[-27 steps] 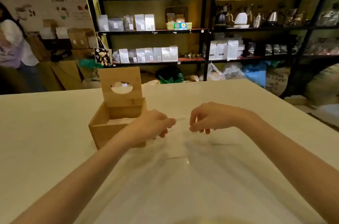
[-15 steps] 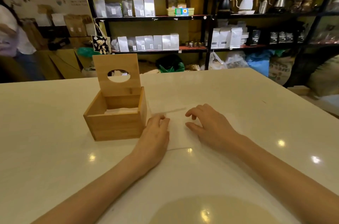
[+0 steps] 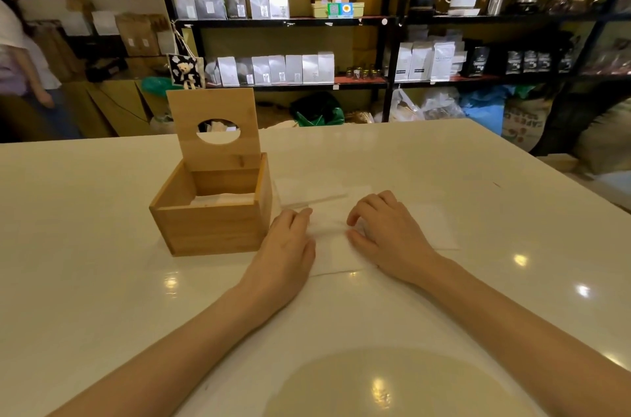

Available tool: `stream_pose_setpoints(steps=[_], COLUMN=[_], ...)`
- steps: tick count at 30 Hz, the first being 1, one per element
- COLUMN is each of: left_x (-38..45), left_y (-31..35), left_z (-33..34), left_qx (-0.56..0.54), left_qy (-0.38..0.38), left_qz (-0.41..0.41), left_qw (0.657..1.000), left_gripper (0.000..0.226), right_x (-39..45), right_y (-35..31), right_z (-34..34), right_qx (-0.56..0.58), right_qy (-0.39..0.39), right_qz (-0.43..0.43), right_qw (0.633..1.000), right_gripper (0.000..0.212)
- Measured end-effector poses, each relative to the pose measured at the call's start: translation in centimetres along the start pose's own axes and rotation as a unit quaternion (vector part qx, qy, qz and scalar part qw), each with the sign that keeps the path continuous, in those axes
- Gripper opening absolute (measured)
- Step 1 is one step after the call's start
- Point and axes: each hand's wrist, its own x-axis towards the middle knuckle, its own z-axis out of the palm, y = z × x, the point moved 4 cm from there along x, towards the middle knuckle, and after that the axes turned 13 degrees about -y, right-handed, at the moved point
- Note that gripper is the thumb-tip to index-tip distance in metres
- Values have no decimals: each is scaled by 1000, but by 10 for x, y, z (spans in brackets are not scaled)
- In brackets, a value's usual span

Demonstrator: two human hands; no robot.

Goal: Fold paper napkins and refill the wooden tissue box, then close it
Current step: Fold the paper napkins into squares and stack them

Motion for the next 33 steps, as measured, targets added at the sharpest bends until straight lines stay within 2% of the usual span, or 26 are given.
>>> stream_pose_setpoints(steps=[5, 10, 15, 17, 20, 24, 29, 33], left_x=[-3, -6, -6, -6, -6, -12, -8, 14], left_y=[4, 4, 6, 8, 9, 15, 23, 40], left_z=[-11, -28, -42, -40, -32, -21, -16, -21], left_qx=[-49, -130, -231, -239, -185, -101, -4, 17], left_qy=[40, 64, -10, -60, -91, -91, -105, -83], left_qz=[21, -19, -51, -60, -55, -37, -9, 44], left_qw=[998, 989, 971, 967, 977, 990, 994, 995], left_gripper=[32, 23, 15, 15, 14, 17, 21, 23], right_x=[-4, -8, -21, -26, -29, -35, -40, -39], right_y=[-2, 6, 12, 14, 17, 16, 25, 53], right_z=[-9, -26, -44, -39, -29, -19, -24, -50], right_qx=[108, 248, 407, 400, 353, 240, 127, 132], right_qy=[-14, -6, -95, -125, -130, -116, -97, -50], right_qz=[16, 27, 39, 50, 62, 42, 20, 36], right_qw=[994, 968, 908, 907, 925, 963, 987, 989], right_gripper=[17, 17, 11, 10, 9, 11, 22, 17])
